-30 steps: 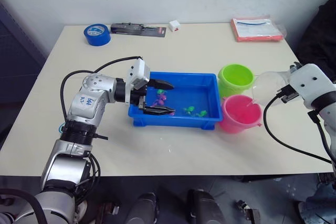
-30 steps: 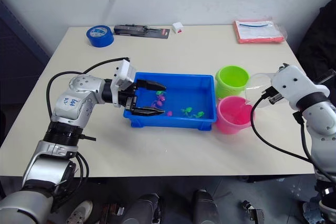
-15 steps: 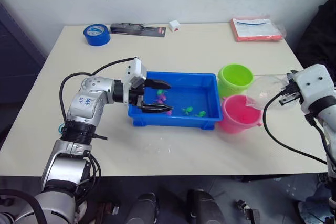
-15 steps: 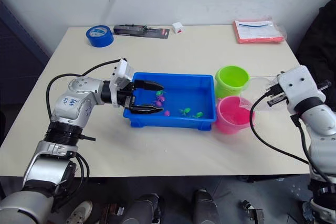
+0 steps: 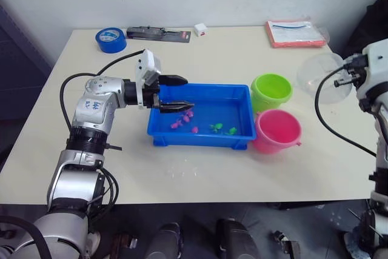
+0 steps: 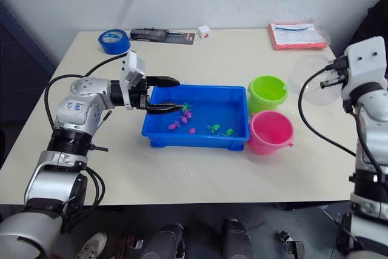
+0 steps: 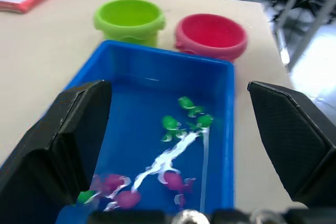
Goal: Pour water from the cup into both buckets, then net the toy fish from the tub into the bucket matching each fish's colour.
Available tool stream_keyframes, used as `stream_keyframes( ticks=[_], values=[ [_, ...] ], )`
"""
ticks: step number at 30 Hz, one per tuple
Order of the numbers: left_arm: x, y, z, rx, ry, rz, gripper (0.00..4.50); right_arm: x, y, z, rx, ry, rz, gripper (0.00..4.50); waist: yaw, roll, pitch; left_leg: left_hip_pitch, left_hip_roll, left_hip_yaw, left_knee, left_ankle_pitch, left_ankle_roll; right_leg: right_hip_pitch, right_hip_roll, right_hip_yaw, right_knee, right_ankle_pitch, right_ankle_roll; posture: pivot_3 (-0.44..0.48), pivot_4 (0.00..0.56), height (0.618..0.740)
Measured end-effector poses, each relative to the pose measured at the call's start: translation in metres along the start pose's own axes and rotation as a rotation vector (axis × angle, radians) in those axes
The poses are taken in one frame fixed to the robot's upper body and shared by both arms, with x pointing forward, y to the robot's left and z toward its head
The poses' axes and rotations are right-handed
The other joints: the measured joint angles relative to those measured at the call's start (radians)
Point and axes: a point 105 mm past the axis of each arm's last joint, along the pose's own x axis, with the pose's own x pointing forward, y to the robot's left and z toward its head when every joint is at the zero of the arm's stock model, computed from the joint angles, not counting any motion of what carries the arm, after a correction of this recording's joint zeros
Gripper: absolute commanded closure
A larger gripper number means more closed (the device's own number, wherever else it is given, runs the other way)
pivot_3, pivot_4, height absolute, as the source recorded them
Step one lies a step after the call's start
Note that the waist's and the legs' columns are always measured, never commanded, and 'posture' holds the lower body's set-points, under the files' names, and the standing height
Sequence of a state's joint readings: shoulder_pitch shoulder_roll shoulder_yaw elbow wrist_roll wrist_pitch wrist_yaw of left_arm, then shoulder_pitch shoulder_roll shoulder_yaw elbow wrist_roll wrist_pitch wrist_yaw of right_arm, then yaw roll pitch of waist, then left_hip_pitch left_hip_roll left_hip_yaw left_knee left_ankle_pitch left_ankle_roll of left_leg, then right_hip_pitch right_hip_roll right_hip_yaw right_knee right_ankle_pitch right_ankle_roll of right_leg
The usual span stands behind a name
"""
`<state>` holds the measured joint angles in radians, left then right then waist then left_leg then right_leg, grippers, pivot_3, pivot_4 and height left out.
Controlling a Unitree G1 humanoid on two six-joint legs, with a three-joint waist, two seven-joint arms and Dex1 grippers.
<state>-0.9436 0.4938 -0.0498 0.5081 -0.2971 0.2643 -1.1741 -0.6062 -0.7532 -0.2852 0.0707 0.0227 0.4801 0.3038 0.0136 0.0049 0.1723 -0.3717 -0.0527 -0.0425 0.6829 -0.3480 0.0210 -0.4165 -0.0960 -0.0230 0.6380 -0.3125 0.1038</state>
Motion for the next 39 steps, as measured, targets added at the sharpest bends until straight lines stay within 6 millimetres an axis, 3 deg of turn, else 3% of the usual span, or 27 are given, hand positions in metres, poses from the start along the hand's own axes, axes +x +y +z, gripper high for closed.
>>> stream_keyframes(
  ticks=[12, 28, 39],
  values=[
    [0.01, 0.0, -0.006, -0.007, 0.005, 0.075, 0.0, 0.035, 0.023, 0.001, -0.138, 0.013, -0.009, 3.77, -0.021, 0.0, 0.0, -0.007, -0.003, 0.001, 0.0, 0.0, 0.0, -0.013, -0.001, 0.001, 0.008, 0.0, 0.0, 0.0, 0.15, 0.737],
    [0.012, -0.012, -0.008, -0.019, 0.014, 0.108, 0.0, 0.05, 0.046, 0.022, -0.39, -0.071, -0.017, 3.77, -0.033, 0.0, 0.0, -0.007, -0.003, 0.0, 0.0, 0.001, 0.0, -0.013, -0.001, 0.002, 0.008, 0.0, 0.0, 0.0, 0.15, 0.737],
    [0.011, -0.016, -0.011, -0.016, 0.019, 0.111, 0.0, 0.05, 0.062, 0.034, -0.676, -0.166, -0.035, 3.77, -0.042, 0.0, 0.0, -0.007, -0.003, 0.0, 0.0, 0.001, -0.001, -0.013, -0.001, 0.002, 0.008, 0.0, 0.0, 0.0, 0.15, 0.737]
  ],
)
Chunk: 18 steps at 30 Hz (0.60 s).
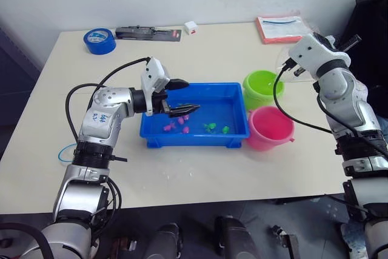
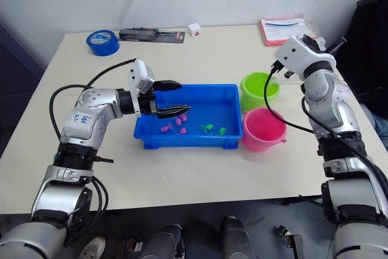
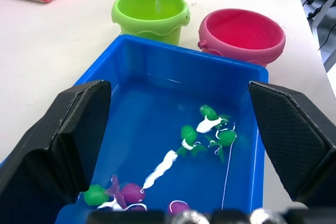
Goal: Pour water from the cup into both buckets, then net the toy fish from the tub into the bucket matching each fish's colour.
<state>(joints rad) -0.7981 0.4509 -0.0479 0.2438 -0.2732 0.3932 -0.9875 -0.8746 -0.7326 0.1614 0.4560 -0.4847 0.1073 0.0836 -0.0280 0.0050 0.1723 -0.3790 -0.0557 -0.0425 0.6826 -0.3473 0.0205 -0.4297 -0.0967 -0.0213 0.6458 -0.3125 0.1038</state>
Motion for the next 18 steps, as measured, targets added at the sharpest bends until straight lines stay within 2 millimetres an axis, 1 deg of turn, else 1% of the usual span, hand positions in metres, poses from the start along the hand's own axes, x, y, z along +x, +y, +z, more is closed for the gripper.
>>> stream_keyframes(
  ticks=[9, 18],
  values=[
    [-0.002, -0.002, -0.007, -0.021, 0.013, 0.004, 0.0, 0.0, 0.005, 0.011, -0.165, -0.06, -0.008, 3.77, 0.0, 0.0, 0.0, 0.0, 0.0, 0.0, 0.0, 0.0, 0.0, 0.0, 0.0, 0.0, 0.0, 0.0, 0.0, 0.0, 0.15, 0.737],
    [-0.005, -0.001, -0.002, 0.006, 0.017, 0.008, 0.0, -0.001, 0.006, 0.02, -0.244, -0.107, -0.037, 3.77, 0.0, 0.0, 0.0, 0.0, 0.0, 0.0, 0.0, 0.0, 0.0, 0.0, 0.0, 0.0, 0.0, 0.0, 0.0, 0.0, 0.15, 0.737]
  ],
)
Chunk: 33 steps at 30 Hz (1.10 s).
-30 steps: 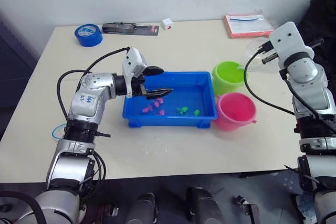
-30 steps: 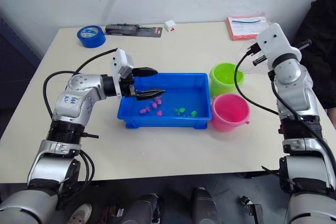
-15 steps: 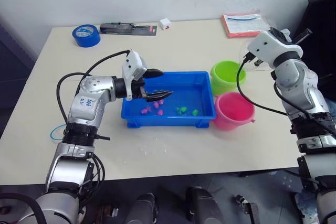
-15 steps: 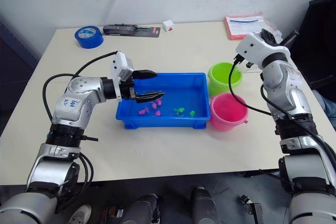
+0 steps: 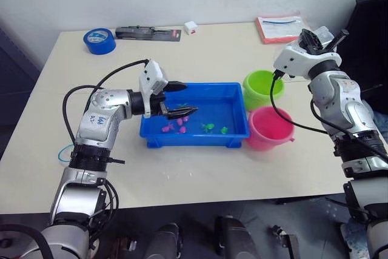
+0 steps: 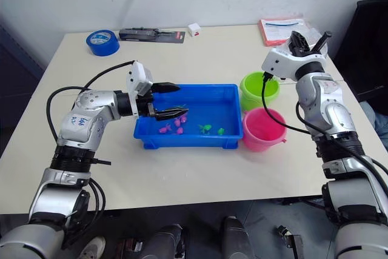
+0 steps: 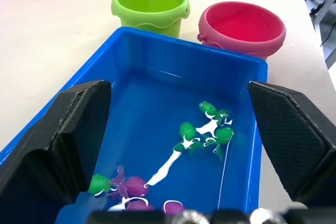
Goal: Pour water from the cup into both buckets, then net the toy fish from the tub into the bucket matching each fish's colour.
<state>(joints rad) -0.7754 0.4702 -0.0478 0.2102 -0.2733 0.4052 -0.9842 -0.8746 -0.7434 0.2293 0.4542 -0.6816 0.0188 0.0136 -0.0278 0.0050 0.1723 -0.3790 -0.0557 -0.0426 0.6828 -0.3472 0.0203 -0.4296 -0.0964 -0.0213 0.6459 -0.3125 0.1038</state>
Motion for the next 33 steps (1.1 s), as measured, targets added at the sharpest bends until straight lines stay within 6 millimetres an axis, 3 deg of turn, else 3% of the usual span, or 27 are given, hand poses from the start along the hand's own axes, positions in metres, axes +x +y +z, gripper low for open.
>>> stream_keyframes(
  ticks=[7, 11, 20, 23, 25, 29, 33],
  values=[
    [-0.001, 0.0, -0.002, -0.003, 0.004, 0.002, 0.0, 0.0, 0.0, 0.0, 0.018, 0.003, 0.0, 3.77, -0.001, 0.0, 0.0, 0.0, 0.0, 0.0, 0.0, 0.0, 0.0, 0.0, 0.0, 0.0, 0.0, 0.0, 0.0, 0.0, 0.15, 0.737],
    [-0.002, 0.0, -0.003, -0.005, 0.005, 0.001, 0.0, 0.002, 0.002, -0.008, 0.243, 0.084, 0.01, 3.77, -0.001, 0.0, 0.0, 0.0, 0.0, 0.0, 0.0, 0.0, 0.0, 0.0, 0.0, 0.0, 0.0, 0.0, 0.0, 0.0, 0.15, 0.737],
    [-0.003, -0.01, 0.004, -0.021, -0.047, -0.092, 0.0, -0.008, -0.003, -0.05, 0.737, 0.286, -0.009, 3.77, 0.0, 0.0, 0.0, 0.0, 0.0, -0.001, 0.0, 0.0, 0.0, 0.0, 0.0, 0.0, 0.001, 0.0, 0.0, 0.0, 0.15, 0.737],
    [-0.006, -0.014, 0.005, -0.017, -0.055, -0.14, 0.0, -0.019, -0.011, -0.066, 0.921, 0.326, -0.042, 3.77, 0.001, 0.0, 0.0, 0.0, 0.0, -0.002, 0.0, 0.0, 0.0, 0.0, 0.0, -0.001, 0.001, 0.0, 0.0, 0.0, 0.15, 0.737],
    [-0.006, -0.02, 0.006, -0.004, -0.055, -0.189, 0.0, -0.039, -0.013, -0.085, 1.091, 0.381, -0.069, 3.77, 0.004, 0.0, 0.0, 0.0, 0.0, -0.003, 0.001, 0.0, 0.0, 0.001, -0.001, -0.001, 0.002, 0.0, 0.0, 0.0, 0.15, 0.737],
    [-0.004, -0.029, 0.006, 0.013, -0.059, -0.263, 0.0, -0.084, 0.009, -0.112, 1.349, 0.525, -0.112, 3.77, 0.009, 0.0, 0.0, 0.0, 0.0, -0.002, 0.001, 0.0, 0.0, 0.002, -0.001, 0.0, 0.002, 0.0, 0.0, 0.0, 0.15, 0.737],
    [-0.002, -0.037, 0.006, 0.025, -0.066, -0.318, 0.0, -0.118, 0.038, -0.115, 1.544, 0.63, -0.103, 3.77, 0.007, 0.001, -0.001, 0.0, 0.0, 0.0, 0.001, 0.0, 0.0, 0.001, -0.001, 0.002, 0.004, 0.0, 0.0, 0.0, 0.15, 0.737]
  ],
)
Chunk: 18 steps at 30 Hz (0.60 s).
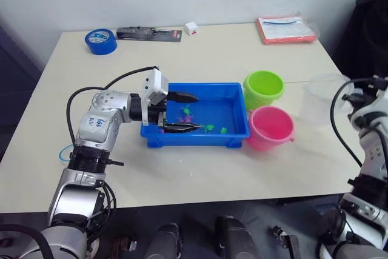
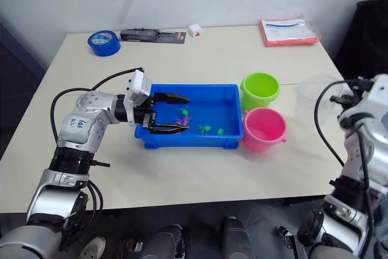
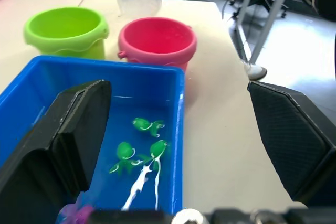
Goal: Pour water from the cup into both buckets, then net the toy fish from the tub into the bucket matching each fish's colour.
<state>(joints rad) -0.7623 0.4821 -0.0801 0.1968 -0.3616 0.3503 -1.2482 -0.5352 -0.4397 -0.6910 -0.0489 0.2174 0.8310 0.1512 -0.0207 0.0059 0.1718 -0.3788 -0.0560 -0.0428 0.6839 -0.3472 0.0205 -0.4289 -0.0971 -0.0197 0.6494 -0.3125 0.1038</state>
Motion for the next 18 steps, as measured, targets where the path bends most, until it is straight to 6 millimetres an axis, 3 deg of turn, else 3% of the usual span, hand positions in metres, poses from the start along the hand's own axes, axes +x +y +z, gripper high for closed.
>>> stream_keyframes(
  ticks=[7, 12, 18],
  values=[
    [0.007, -0.01, -0.001, -0.005, -0.004, -0.087, 0.0, -0.02, 0.007, -0.034, 0.13, 0.055, -0.006, 3.77, -0.007, 0.001, 0.0, 0.004, 0.0, 0.0, -0.002, 0.0, 0.0, 0.0, 0.001, 0.003, 0.004, 0.0, 0.0, 0.0, 0.15, 0.737],
    [0.009, -0.011, -0.002, -0.009, -0.004, -0.099, 0.0, -0.02, 0.008, -0.043, 0.158, 0.066, -0.028, 3.77, -0.003, 0.001, -0.001, 0.004, -0.001, -0.001, -0.001, 0.0, 0.0, 0.0, 0.001, 0.004, 0.004, 0.0, 0.0, 0.0, 0.15, 0.737],
    [0.007, -0.01, -0.003, -0.007, 0.008, -0.09, 0.0, -0.007, 0.008, -0.057, 0.151, 0.079, -0.064, 3.77, -0.007, 0.001, -0.001, 0.004, -0.001, -0.001, -0.002, 0.0, 0.0, -0.001, 0.001, 0.004, 0.004, 0.0, 0.0, 0.0, 0.15, 0.737]
  ],
)
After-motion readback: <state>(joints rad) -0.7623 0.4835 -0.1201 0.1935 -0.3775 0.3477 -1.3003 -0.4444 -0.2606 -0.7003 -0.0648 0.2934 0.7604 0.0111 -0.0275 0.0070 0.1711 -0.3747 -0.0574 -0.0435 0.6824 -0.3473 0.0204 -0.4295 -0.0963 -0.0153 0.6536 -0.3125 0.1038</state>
